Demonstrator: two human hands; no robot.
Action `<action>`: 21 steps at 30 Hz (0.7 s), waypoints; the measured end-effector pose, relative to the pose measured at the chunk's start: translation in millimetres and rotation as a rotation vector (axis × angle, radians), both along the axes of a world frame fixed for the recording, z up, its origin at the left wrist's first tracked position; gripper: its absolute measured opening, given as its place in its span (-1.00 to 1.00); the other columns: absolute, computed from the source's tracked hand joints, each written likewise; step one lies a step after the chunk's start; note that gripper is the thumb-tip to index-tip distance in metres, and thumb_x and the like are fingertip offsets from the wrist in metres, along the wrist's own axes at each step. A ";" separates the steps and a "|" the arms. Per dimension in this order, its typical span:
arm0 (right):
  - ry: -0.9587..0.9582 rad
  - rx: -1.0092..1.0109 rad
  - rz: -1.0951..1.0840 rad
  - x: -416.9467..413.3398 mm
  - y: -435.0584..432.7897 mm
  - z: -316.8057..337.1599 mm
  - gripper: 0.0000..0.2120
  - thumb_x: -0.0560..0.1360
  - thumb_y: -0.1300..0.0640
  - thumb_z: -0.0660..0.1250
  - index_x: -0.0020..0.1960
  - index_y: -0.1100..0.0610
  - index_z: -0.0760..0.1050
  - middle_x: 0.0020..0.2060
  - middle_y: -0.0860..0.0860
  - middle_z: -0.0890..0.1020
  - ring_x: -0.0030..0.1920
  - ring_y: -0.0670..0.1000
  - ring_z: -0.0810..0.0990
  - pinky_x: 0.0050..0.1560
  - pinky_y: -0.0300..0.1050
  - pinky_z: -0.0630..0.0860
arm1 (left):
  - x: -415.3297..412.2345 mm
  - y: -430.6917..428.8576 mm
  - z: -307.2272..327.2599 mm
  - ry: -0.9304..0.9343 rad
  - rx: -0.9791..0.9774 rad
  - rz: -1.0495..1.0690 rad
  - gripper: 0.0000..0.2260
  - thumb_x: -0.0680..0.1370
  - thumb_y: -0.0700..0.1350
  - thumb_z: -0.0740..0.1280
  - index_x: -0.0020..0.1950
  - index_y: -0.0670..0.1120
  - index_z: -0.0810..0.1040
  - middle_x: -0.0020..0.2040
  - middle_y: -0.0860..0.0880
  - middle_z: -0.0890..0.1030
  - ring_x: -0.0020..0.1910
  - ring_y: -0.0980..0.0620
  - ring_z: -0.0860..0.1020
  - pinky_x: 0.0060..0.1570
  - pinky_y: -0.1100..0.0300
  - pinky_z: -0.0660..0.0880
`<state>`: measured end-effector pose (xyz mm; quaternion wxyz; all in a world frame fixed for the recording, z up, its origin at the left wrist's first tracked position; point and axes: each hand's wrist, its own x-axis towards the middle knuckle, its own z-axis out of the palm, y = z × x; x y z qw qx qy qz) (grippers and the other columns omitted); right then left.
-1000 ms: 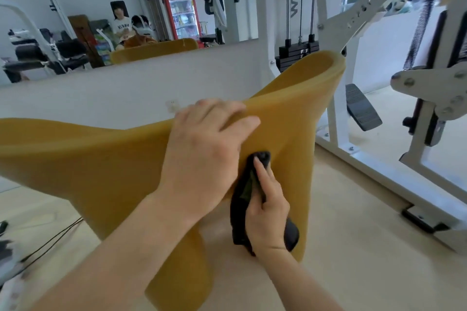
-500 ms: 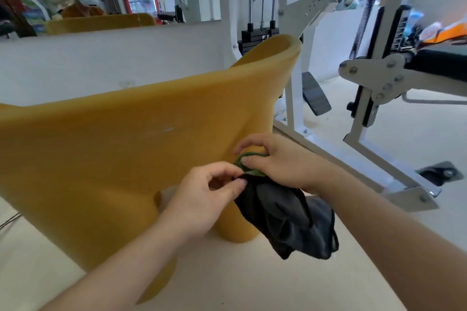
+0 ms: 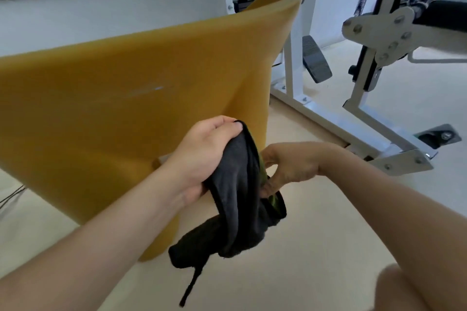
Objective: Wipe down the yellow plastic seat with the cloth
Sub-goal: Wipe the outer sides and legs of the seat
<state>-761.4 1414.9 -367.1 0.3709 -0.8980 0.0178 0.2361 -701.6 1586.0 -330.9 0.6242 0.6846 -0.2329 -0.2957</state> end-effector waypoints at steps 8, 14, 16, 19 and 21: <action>-0.134 0.287 -0.298 -6.8 -25.4 22.7 -0.92 0.48 0.33 0.33 -0.04 0.25 0.56 -0.31 0.04 0.63 -0.26 0.00 0.60 -0.15 -0.13 0.53 | 43.4 12.2 -15.7 -0.671 0.429 0.159 -0.88 0.57 -0.03 0.28 -0.11 -0.02 0.53 -0.33 -0.02 0.57 -0.34 -0.03 0.50 -0.36 0.13 0.37; -0.212 0.228 -0.491 -5.6 -23.0 28.2 -0.75 0.53 0.23 0.33 0.18 0.04 0.48 -0.05 0.11 0.56 -0.07 0.11 0.56 -0.12 -0.06 0.51 | 39.4 16.7 -47.1 -1.185 0.493 0.008 -0.84 0.47 0.08 0.40 -0.14 0.08 0.45 -0.24 0.10 0.47 -0.27 0.07 0.46 -0.37 0.15 0.40; -0.277 0.423 -0.622 -3.5 -23.8 27.9 -0.75 0.54 0.26 0.29 0.13 -0.03 0.46 -0.07 0.14 0.47 -0.13 0.12 0.46 -0.21 -0.06 0.42 | 20.4 7.3 -39.4 -0.666 0.232 -0.217 -0.77 0.40 0.14 0.48 -0.07 0.09 0.53 -0.21 0.19 0.59 -0.24 0.23 0.53 -0.25 0.29 0.49; -0.289 0.707 -0.699 0.5 -16.6 30.2 -0.81 0.58 0.29 0.21 -0.05 0.02 0.48 -0.15 0.08 0.48 -0.22 0.06 0.46 -0.31 -0.14 0.46 | 2.5 -1.9 -48.7 -0.398 0.180 -0.224 -0.67 0.41 0.02 0.50 0.11 0.17 0.50 -0.01 0.27 0.63 -0.02 0.36 0.56 -0.06 0.41 0.51; -0.292 0.620 -0.701 -1.6 -16.3 30.3 -0.80 0.59 0.26 0.18 -0.09 0.05 0.52 -0.17 0.04 0.55 -0.23 0.02 0.53 -0.30 -0.16 0.50 | 7.8 -2.8 -45.1 -0.501 0.100 -0.032 -0.90 0.51 -0.12 0.41 -0.01 0.05 0.59 -0.12 0.15 0.67 -0.11 0.31 0.58 -0.14 0.40 0.48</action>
